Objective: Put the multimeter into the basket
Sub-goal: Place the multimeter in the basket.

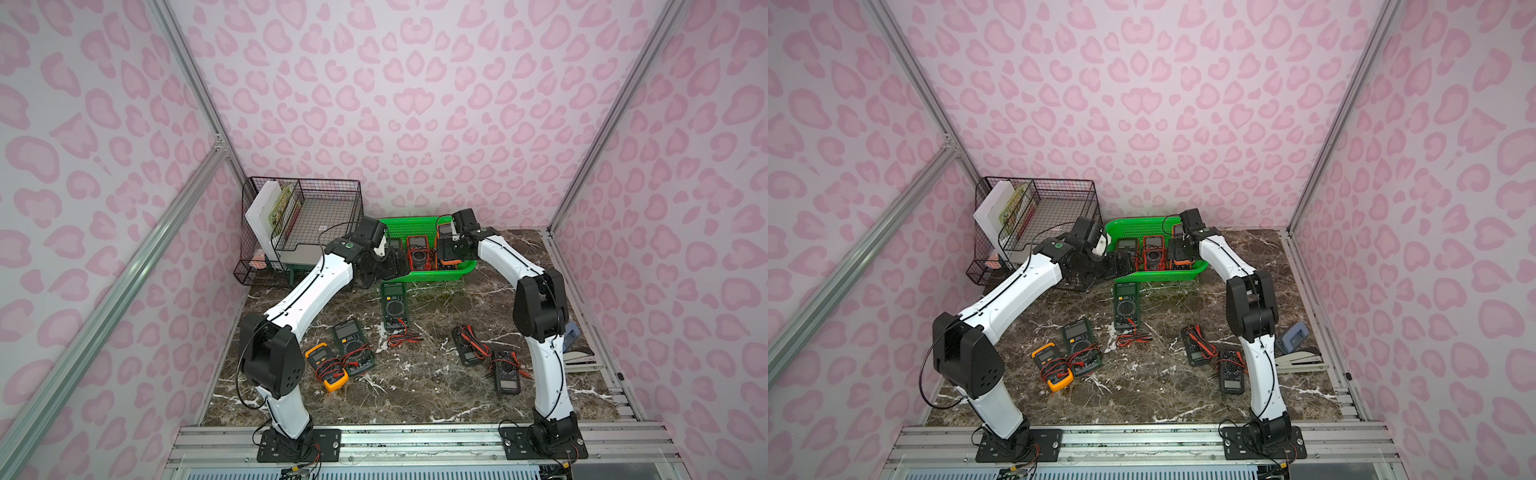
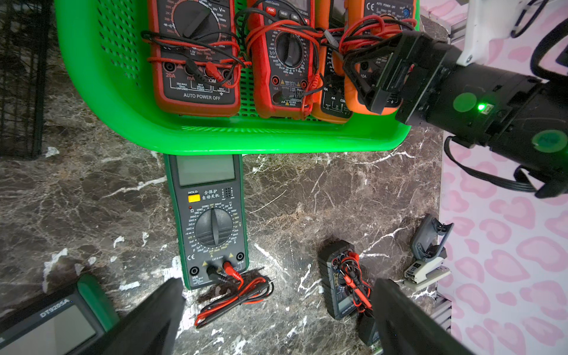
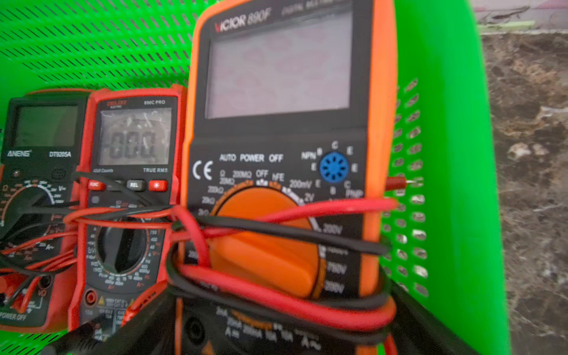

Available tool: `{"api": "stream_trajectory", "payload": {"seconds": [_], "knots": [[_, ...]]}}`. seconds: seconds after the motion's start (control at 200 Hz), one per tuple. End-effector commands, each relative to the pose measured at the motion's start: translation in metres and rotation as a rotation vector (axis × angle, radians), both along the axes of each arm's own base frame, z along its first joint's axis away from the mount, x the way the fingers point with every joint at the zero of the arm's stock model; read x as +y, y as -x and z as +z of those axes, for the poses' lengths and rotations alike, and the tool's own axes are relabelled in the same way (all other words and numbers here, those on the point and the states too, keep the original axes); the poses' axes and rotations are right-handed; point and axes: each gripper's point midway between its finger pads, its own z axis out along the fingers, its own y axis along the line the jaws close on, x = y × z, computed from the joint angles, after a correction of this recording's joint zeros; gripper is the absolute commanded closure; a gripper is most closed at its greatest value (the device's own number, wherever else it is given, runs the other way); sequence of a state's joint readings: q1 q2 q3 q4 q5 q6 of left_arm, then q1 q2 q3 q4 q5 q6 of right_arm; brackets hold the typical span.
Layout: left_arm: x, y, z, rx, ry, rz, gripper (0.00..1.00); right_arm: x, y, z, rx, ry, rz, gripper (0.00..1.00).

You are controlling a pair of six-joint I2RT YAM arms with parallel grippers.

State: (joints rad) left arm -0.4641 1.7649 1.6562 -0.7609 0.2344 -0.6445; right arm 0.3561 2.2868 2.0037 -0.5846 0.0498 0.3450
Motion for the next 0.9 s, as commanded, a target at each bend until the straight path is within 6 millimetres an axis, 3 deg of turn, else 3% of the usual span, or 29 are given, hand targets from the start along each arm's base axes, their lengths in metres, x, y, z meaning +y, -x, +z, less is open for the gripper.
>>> {"api": "stream_trajectory", "payload": {"seconds": [0.0, 0.185, 0.56, 0.895], "knots": [[-0.001, 0.000, -0.002, 0.008, 0.000, -0.011, 0.01, -0.010, 0.000, 0.000, 0.007, 0.023, -0.044, 0.01], [-0.002, 0.000, -0.001, 0.006, 0.005, -0.014, 0.01, -0.012, 0.001, 0.003, 0.006, 0.029, -0.053, 0.01], [0.002, 0.002, -0.005, 0.010, -0.017, -0.012, 0.01, -0.007, 0.005, 0.050, -0.064, -0.032, -0.042, 0.01], [0.008, 0.009, -0.010, 0.023, -0.040, -0.009, 0.01, -0.005, 0.021, 0.068, -0.089, -0.062, -0.033, 0.01]]}}
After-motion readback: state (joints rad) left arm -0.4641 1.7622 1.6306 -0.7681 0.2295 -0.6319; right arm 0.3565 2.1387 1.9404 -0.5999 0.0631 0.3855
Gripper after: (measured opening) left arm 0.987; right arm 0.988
